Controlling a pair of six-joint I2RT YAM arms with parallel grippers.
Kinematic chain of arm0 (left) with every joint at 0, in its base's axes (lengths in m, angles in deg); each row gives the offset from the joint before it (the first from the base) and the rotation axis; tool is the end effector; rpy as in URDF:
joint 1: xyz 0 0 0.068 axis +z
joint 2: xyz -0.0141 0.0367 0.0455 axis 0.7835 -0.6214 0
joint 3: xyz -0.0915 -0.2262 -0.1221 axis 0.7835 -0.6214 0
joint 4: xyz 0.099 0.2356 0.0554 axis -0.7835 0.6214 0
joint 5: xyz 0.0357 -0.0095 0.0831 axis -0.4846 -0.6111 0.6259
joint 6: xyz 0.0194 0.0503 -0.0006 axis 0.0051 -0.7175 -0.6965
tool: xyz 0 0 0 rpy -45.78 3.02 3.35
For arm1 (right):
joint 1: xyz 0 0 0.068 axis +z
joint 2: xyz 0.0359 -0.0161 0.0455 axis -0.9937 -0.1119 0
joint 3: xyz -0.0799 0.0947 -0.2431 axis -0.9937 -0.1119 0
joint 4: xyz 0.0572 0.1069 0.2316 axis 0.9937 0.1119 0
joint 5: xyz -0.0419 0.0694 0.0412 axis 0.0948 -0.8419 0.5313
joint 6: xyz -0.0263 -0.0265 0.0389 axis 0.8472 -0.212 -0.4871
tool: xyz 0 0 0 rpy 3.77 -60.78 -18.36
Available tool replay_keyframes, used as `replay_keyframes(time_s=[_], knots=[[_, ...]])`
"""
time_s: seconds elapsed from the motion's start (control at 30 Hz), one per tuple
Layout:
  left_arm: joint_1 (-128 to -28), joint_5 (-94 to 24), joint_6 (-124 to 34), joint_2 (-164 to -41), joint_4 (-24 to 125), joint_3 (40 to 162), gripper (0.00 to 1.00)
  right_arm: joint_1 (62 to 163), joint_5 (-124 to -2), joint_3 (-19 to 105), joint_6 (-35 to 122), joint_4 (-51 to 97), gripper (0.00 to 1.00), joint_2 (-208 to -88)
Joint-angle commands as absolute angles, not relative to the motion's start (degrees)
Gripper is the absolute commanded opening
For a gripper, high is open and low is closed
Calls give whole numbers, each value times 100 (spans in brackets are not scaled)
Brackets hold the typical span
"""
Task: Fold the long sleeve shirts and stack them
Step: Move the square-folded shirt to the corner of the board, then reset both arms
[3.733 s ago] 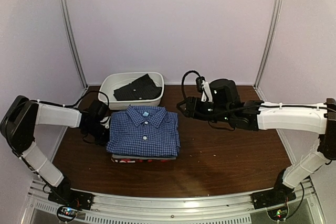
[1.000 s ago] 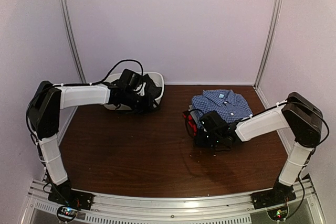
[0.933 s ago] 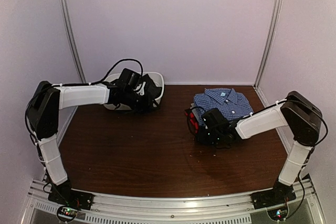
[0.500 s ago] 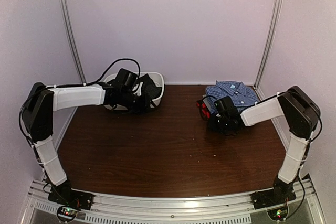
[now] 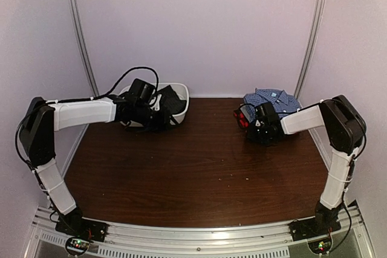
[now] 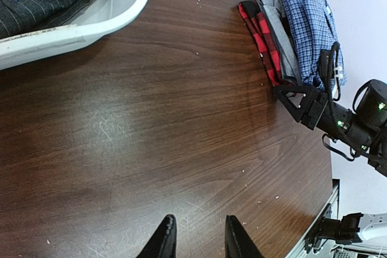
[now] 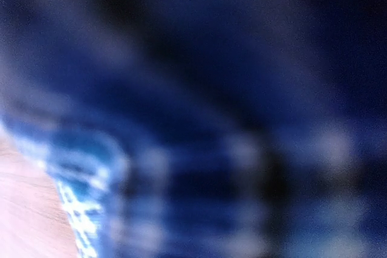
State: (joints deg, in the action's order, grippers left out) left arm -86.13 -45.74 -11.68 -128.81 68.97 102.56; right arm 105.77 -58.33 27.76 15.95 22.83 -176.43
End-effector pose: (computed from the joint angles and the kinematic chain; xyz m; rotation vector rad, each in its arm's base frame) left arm 0.3182 -0.2331 0.2385 -0.0478 2.5439 -1.0152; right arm 0.3554 0.1474 0.1334 0.2399 2.4873 0.5043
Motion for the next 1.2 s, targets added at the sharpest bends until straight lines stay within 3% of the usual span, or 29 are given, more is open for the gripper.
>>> replay_keyframes(time_s=[0.0,0.23,0.57,0.63,0.83,1.17], knots=[[-8569,-4433,-1304,-12509,6822,10102,29,10470,-5979,2981,1834,2537,41,-17601],[-8569,-4222,-1486,-12160,6856,10009,30,10776,-6233,2799,1796,2476,52,-16939],[-8569,-3943,-1808,-11572,6729,9800,32,11672,-6076,2596,1634,2604,77,-15683],[-8577,-3949,-1918,-11428,6591,9730,34,11909,-5997,2572,1630,2605,86,-15406],[-8645,-3859,-2237,-10919,6272,9458,52,12410,-5756,2534,1616,2589,100,-14620],[-8727,-3702,-2591,-9919,5894,8716,74,12668,-5296,2207,1617,2591,100,-13225]])
